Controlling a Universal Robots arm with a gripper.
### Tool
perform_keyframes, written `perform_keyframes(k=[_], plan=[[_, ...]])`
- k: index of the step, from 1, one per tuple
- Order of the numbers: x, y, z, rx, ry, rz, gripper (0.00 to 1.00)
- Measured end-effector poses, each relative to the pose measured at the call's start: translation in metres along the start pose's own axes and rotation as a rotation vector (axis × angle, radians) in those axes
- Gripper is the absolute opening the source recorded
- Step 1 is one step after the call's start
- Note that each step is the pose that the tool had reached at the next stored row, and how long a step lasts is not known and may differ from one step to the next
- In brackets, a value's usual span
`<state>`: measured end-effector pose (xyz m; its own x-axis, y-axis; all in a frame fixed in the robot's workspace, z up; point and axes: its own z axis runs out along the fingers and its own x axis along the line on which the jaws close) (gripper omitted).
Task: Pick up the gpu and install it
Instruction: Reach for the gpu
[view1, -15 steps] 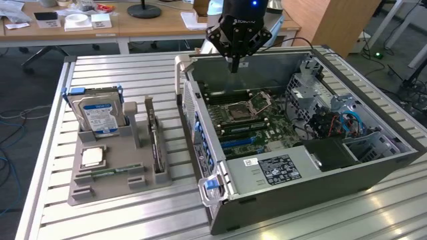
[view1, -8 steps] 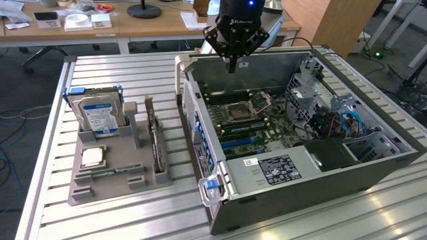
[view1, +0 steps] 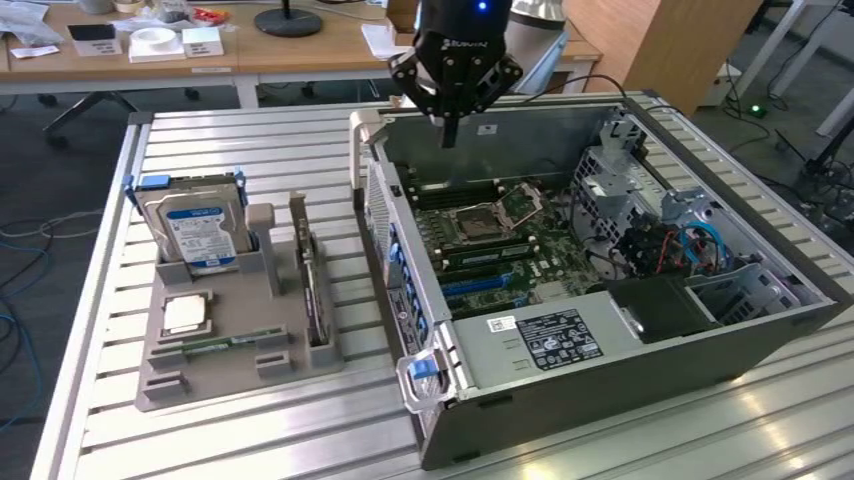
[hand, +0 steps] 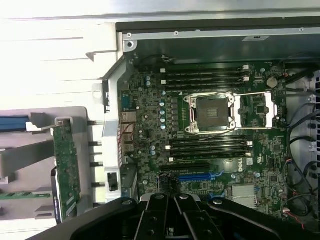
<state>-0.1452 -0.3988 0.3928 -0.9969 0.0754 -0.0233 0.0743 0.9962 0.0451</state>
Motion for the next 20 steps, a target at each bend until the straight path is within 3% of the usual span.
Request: perform_keyframes(k=[20], plan=[[0.043,-0.0034,0.0014,0.0,0.0001,0.0,0.11]])
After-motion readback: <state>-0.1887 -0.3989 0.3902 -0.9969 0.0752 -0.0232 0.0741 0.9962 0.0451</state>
